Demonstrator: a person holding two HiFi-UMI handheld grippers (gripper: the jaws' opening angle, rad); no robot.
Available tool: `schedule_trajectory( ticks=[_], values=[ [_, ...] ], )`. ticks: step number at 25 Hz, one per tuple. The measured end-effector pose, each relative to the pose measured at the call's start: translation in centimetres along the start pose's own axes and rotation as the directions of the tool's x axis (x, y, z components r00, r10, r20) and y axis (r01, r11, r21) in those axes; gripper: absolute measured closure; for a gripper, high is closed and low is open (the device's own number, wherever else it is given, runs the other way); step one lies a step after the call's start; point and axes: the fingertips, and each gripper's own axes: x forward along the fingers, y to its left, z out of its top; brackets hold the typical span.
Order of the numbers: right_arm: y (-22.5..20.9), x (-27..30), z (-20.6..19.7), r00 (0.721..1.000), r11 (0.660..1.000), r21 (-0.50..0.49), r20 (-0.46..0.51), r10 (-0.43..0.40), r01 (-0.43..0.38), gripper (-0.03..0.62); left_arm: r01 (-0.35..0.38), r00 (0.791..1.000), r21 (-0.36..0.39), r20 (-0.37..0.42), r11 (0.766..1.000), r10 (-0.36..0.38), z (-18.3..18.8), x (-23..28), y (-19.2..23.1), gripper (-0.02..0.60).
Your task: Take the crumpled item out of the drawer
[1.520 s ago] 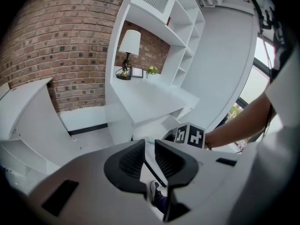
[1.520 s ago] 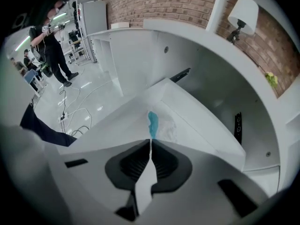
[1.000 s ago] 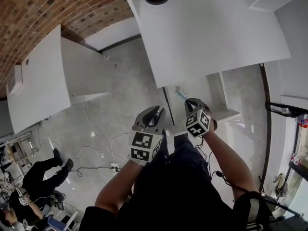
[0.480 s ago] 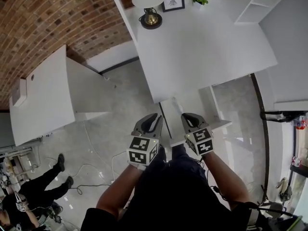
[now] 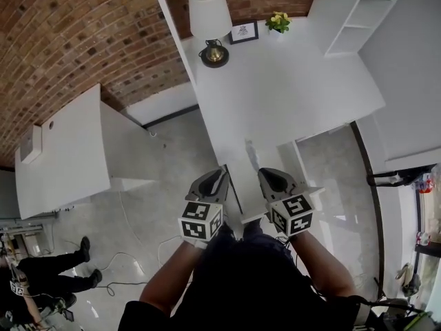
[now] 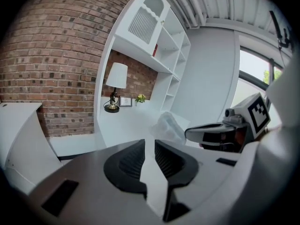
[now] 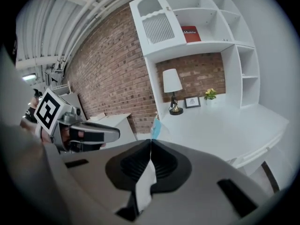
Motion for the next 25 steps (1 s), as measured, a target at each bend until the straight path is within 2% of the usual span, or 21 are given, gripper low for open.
schedule_trajectory(
  ticks=[7, 13, 18, 25],
  values=[
    [1.3, -1.8, 4.4, 0.991, 1.0, -0.003, 0.127, 0.03, -0.03, 0.589, -0.025, 0.996, 0.022, 0.091, 0.999, 0.022, 4.1, -1.1, 0.3, 0.518],
    [0.6, -3.2, 7.2, 0.979, 1.0, -0.002, 0.203, 0.012, -0.011, 0.589, -0.064, 0.984, 0.135, 0.172, 0.989, 0.041, 7.6, -2.4, -0.6, 0.518],
    [-0.3, -5.0, 10.1, 0.962, 0.999, -0.024, 0.271, -0.016, 0.024, 0.589, -0.098, 0.965, 0.2, 0.26, 0.975, 0.044, 11.1, -4.2, -1.1, 0.518],
    [0.1, -7.7, 14.6, 0.926, 0.998, -0.041, 0.376, -0.029, 0.047, 0.589, -0.09, 0.927, 0.198, 0.376, 0.976, 0.009, 16.3, -7.5, -2.5, 0.518]
  ],
)
